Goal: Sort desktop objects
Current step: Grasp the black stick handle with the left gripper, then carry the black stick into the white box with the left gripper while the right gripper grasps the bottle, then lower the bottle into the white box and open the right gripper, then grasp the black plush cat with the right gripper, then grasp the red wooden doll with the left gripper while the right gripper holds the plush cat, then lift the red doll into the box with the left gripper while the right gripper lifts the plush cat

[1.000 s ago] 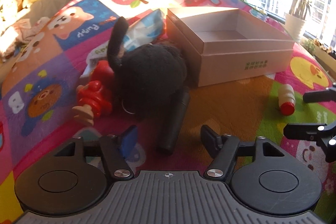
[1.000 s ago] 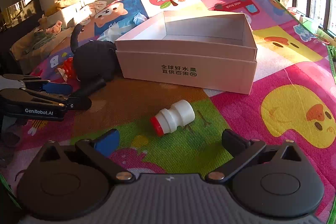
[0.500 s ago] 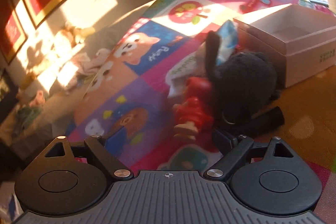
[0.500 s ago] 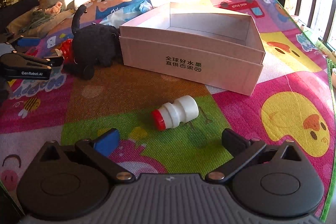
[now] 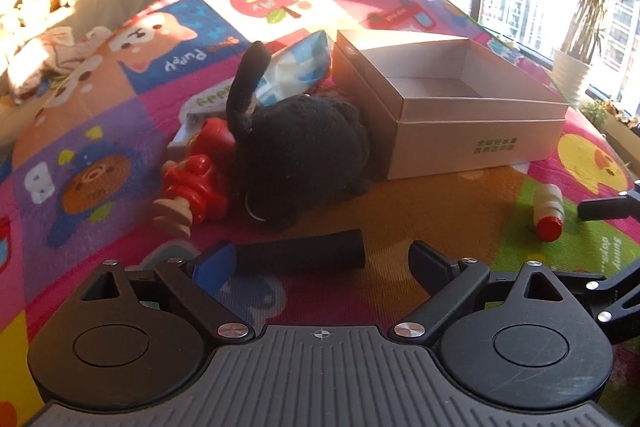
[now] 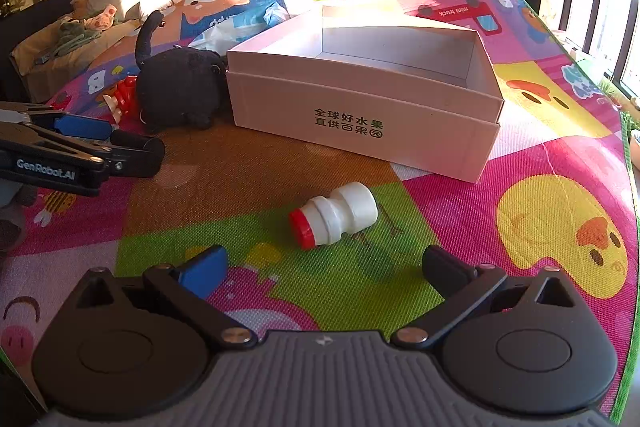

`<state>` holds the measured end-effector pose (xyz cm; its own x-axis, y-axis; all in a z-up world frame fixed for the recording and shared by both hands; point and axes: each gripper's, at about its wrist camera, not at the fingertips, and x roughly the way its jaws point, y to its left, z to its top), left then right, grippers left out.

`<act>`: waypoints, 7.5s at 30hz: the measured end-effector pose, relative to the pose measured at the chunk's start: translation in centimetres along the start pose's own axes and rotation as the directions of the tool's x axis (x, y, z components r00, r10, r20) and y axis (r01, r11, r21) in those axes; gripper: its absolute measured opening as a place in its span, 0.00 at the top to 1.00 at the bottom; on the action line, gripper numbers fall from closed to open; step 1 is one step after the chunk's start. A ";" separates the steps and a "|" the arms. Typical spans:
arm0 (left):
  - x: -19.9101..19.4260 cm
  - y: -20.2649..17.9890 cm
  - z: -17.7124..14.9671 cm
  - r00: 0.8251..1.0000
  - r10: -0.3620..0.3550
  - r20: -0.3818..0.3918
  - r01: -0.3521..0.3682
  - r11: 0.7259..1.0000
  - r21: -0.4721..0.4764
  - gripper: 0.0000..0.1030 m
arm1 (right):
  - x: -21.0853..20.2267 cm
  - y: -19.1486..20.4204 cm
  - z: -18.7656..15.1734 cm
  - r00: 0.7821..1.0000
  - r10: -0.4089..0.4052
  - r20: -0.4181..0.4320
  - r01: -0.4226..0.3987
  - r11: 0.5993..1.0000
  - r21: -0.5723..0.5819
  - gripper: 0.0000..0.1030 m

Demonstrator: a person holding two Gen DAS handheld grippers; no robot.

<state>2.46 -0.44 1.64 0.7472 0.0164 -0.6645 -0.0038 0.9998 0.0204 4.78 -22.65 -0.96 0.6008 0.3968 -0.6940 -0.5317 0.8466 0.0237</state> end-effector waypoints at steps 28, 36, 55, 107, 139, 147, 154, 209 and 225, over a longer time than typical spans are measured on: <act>-0.2 1.3 -1.5 1.000 0.015 0.006 -0.015 1.000 -0.008 0.21 | -0.8 0.3 0.2 0.996 0.056 0.074 -0.042 0.983 -0.178 0.08; -1.6 0.6 -2.3 0.999 -0.042 -0.007 0.042 0.999 0.018 0.21 | 0.1 -1.6 1.2 0.995 0.078 0.063 -0.069 0.987 -0.144 0.33; -3.6 -6.0 9.0 0.910 -0.247 0.333 0.155 0.948 0.279 0.21 | -10.1 -4.5 9.8 0.951 -0.039 0.306 0.066 0.995 -0.078 0.55; -5.2 12.8 -2.2 0.954 0.290 0.071 -0.280 0.952 -0.120 0.02 | 9.2 16.6 11.6 0.983 0.114 0.146 -0.009 0.817 -0.576 0.16; -1.8 1.8 1.5 0.957 -0.209 0.201 0.161 0.959 0.231 0.01 | -3.9 -1.5 1.8 0.982 0.020 0.188 -0.024 1.000 0.017 0.00; 2.0 6.3 3.3 0.996 -0.034 0.084 0.031 0.999 0.037 0.00 | -3.8 -1.5 -0.2 0.980 0.100 0.170 -0.105 0.994 0.026 0.00; 1.8 3.3 2.4 0.950 -0.310 0.025 0.310 0.951 0.016 0.00 | -2.8 -1.9 -0.8 0.985 0.127 0.120 -0.136 0.989 0.063 0.00; -4.7 1.1 -3.7 0.978 -0.208 -0.021 0.208 0.966 0.156 0.01 | -3.1 1.1 0.2 0.992 0.061 0.108 -0.048 0.992 -0.116 0.00; -4.7 -1.3 -3.7 0.991 -0.132 -0.004 0.130 0.972 0.196 0.00 | -3.7 1.7 0.9 0.992 0.100 0.082 -0.088 0.986 -0.141 0.15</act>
<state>-3.50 -1.81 2.00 0.7385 -0.1158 -0.6643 0.2238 0.9714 0.0795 2.13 -22.36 2.28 0.5915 0.5069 -0.6270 -0.6610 0.7502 -0.0170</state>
